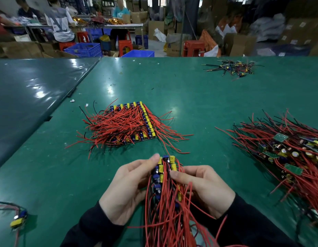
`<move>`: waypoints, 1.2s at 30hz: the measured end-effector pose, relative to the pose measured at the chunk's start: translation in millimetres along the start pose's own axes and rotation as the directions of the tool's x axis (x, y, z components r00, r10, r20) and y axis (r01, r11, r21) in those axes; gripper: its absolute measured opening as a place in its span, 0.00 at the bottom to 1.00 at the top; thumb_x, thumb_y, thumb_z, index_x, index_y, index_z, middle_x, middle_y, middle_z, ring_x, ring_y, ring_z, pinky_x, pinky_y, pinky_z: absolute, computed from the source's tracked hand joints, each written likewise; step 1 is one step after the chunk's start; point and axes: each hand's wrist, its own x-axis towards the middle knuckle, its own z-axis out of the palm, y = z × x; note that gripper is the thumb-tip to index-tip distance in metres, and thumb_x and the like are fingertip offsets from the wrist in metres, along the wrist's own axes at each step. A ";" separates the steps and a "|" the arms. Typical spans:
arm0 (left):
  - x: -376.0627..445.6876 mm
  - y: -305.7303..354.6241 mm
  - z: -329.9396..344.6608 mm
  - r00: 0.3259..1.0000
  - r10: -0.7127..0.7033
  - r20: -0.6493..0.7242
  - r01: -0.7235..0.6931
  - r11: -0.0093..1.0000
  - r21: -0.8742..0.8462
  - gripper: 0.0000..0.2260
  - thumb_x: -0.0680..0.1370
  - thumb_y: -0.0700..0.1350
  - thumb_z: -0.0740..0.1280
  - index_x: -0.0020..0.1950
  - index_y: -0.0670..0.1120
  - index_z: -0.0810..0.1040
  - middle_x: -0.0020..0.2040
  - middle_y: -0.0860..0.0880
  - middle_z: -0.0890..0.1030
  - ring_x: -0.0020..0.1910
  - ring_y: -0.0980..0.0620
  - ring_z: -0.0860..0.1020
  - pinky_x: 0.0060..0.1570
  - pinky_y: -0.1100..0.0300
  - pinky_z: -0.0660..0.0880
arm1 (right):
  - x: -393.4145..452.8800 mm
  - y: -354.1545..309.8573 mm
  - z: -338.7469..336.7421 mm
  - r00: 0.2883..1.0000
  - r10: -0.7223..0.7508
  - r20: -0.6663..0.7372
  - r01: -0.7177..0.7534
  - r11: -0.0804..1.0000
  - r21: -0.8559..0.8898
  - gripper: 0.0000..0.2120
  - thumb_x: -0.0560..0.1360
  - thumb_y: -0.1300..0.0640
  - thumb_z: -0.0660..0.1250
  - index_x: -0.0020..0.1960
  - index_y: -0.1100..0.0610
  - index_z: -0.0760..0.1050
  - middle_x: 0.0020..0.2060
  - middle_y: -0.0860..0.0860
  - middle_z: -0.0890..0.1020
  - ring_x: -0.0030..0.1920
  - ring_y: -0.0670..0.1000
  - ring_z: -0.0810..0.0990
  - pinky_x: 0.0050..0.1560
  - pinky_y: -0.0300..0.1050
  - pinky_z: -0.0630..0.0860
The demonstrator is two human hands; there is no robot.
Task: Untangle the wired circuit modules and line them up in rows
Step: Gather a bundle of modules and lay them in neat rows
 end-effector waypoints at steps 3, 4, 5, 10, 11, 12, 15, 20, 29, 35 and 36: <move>0.3 -6.2 9.2 0.996 -0.040 -0.083 0.029 0.991 -0.134 0.19 0.73 0.50 0.66 0.48 0.33 0.81 0.40 0.35 0.83 0.31 0.46 0.80 0.31 0.57 0.79 | -1.2 3.0 3.9 0.997 -0.077 -0.019 0.076 0.996 -0.057 0.13 0.64 0.55 0.72 0.41 0.64 0.82 0.35 0.59 0.84 0.29 0.49 0.81 0.31 0.38 0.77; 0.6 -8.5 11.2 0.991 -0.058 -0.117 0.039 0.987 -0.158 0.18 0.75 0.49 0.65 0.46 0.33 0.81 0.38 0.36 0.82 0.27 0.47 0.79 0.29 0.57 0.79 | -1.3 3.9 5.6 0.995 -0.093 -0.021 0.091 0.993 -0.081 0.13 0.64 0.55 0.72 0.42 0.65 0.82 0.35 0.58 0.84 0.30 0.49 0.81 0.31 0.38 0.76; 0.8 -10.4 12.6 0.987 -0.070 -0.142 0.046 0.985 -0.163 0.18 0.76 0.49 0.64 0.46 0.33 0.81 0.37 0.36 0.82 0.26 0.47 0.79 0.28 0.57 0.78 | -1.3 4.9 7.1 0.995 -0.101 -0.025 0.098 0.990 -0.103 0.14 0.64 0.54 0.71 0.42 0.65 0.82 0.35 0.58 0.84 0.30 0.49 0.80 0.32 0.38 0.76; 0.2 -14.5 16.7 0.972 -0.034 -0.231 -0.001 0.989 -0.149 0.21 0.80 0.49 0.60 0.39 0.35 0.82 0.35 0.35 0.82 0.26 0.46 0.79 0.26 0.58 0.78 | 0.0 8.4 15.1 0.990 -0.125 -0.061 0.119 0.989 -0.093 0.11 0.66 0.55 0.70 0.40 0.63 0.81 0.33 0.57 0.82 0.28 0.49 0.79 0.31 0.40 0.76; -0.1 -15.1 18.3 0.968 -0.021 -0.249 -0.017 0.989 -0.150 0.21 0.80 0.50 0.60 0.38 0.35 0.82 0.35 0.36 0.82 0.25 0.46 0.79 0.25 0.59 0.77 | 0.2 8.8 16.7 0.989 -0.134 -0.067 0.128 0.988 -0.087 0.09 0.68 0.56 0.70 0.40 0.63 0.81 0.33 0.57 0.82 0.28 0.48 0.78 0.30 0.39 0.76; -0.4 -15.9 20.4 0.964 -0.010 -0.267 -0.032 0.988 -0.154 0.21 0.80 0.50 0.60 0.38 0.36 0.82 0.33 0.36 0.82 0.24 0.46 0.79 0.23 0.59 0.76 | 0.4 9.1 17.9 0.987 -0.146 -0.071 0.140 0.987 -0.085 0.08 0.70 0.58 0.69 0.40 0.63 0.81 0.32 0.56 0.82 0.27 0.47 0.78 0.30 0.38 0.75; -2.5 -17.1 25.9 0.950 -0.001 -0.311 -0.053 0.985 -0.165 0.21 0.77 0.52 0.63 0.37 0.37 0.82 0.29 0.39 0.80 0.21 0.48 0.77 0.20 0.62 0.73 | 0.5 10.2 18.9 0.977 -0.189 -0.101 0.178 0.978 -0.109 0.07 0.74 0.62 0.67 0.41 0.64 0.81 0.32 0.55 0.82 0.29 0.47 0.78 0.31 0.37 0.75; -1.9 -18.4 27.3 0.934 -0.018 -0.356 -0.061 0.976 -0.211 0.24 0.78 0.50 0.63 0.28 0.38 0.81 0.25 0.41 0.78 0.18 0.49 0.75 0.19 0.63 0.71 | 0.2 12.5 22.5 0.962 -0.226 -0.151 0.214 0.973 -0.092 0.06 0.74 0.64 0.67 0.41 0.65 0.82 0.33 0.55 0.83 0.31 0.48 0.79 0.33 0.38 0.76; 0.7 -21.4 26.1 0.950 -0.048 -0.308 -0.032 0.968 -0.250 0.21 0.79 0.51 0.62 0.34 0.38 0.81 0.27 0.41 0.79 0.19 0.49 0.75 0.21 0.61 0.74 | -0.1 9.1 22.0 0.985 -0.080 -0.155 0.099 0.989 0.113 0.05 0.73 0.66 0.67 0.40 0.67 0.79 0.30 0.58 0.82 0.25 0.49 0.79 0.27 0.38 0.76; 2.8 -19.7 16.2 0.991 -0.073 -0.111 0.034 0.947 -0.320 0.18 0.77 0.49 0.62 0.44 0.35 0.83 0.40 0.36 0.83 0.29 0.47 0.81 0.31 0.56 0.80 | 0.9 0.0 7.6 0.983 -0.109 -0.146 0.116 0.992 0.042 0.15 0.64 0.57 0.71 0.43 0.68 0.81 0.38 0.64 0.83 0.30 0.53 0.80 0.34 0.43 0.78; 3.9 -20.4 14.1 0.993 -0.061 -0.100 0.027 0.952 -0.305 0.15 0.75 0.46 0.64 0.45 0.34 0.83 0.42 0.36 0.83 0.30 0.47 0.81 0.32 0.57 0.80 | 1.0 -1.6 4.5 0.980 -0.126 -0.155 0.136 0.989 0.056 0.14 0.64 0.57 0.71 0.43 0.67 0.82 0.39 0.63 0.84 0.31 0.53 0.81 0.35 0.43 0.79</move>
